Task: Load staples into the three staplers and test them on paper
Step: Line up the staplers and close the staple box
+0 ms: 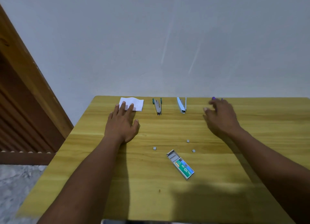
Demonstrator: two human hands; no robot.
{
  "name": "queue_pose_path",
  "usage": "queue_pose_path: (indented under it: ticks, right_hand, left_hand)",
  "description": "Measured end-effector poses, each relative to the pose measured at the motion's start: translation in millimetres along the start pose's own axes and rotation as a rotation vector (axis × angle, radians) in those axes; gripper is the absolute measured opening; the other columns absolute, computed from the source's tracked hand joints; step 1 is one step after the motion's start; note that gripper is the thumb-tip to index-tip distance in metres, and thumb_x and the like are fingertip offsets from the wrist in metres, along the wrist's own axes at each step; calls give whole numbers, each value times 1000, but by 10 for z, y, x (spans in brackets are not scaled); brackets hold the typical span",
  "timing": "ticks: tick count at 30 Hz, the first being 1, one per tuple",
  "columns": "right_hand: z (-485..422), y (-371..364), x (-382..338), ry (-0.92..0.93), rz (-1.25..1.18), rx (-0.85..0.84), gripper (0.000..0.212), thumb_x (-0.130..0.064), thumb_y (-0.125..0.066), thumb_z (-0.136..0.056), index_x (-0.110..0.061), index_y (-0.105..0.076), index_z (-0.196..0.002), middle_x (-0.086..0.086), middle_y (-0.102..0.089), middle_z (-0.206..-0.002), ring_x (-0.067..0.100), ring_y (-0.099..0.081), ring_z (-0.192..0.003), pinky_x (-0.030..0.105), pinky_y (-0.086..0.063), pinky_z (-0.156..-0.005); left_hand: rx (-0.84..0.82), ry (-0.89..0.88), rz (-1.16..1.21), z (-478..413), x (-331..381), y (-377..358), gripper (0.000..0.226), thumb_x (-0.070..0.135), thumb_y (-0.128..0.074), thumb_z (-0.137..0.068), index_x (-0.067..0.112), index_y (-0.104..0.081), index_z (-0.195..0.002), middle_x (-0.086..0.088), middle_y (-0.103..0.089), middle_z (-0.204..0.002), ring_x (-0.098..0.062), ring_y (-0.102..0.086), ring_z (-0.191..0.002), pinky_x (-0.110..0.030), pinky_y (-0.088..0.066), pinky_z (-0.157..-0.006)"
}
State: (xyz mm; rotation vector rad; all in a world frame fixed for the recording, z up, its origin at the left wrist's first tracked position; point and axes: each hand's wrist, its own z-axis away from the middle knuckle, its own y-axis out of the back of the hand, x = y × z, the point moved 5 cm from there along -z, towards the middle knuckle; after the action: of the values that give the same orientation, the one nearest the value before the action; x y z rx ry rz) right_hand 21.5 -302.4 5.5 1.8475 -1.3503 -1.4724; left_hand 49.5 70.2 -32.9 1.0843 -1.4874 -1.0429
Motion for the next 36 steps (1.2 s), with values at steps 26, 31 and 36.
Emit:
queue_pose_path:
  ticks: [26,31,36]
  right_hand:
    - [1402,154,-550,382,-124,-542,27,-34,-81,-79,-35,-70,-104,-17,-65,-95,12,-58,-77,22,-49,-65]
    - [1404,142,-546,384,-146,-545,26,-34,-82,-78,-36,-70,-102,-16,-66,-96,12,-58,-76,27,-52,-66]
    - [1420,139,-548,385,-152,-522,28,-34,-82,-78,-35,-71,-104,-19,-65,-95,9,-57,-76,22,-50,-64]
  left_hand:
    - [-37,-627,321,1315,1068,365,29,50,-66,-81,32,-76,-102,16,-75,-94,-6,-67,-93,-35,-52,-78]
    - [-49,-645,341,1323,1139,293,31,51,-63,-87,29,-79,-102,13,-77,-99,-8,-70,-91,-38,-57,-73]
    - [-42,-621,386,1301,1203,230,31,52,-65,-88,31,-78,-107,15,-77,-101,-5,-70,-91,-38,-57,-72]
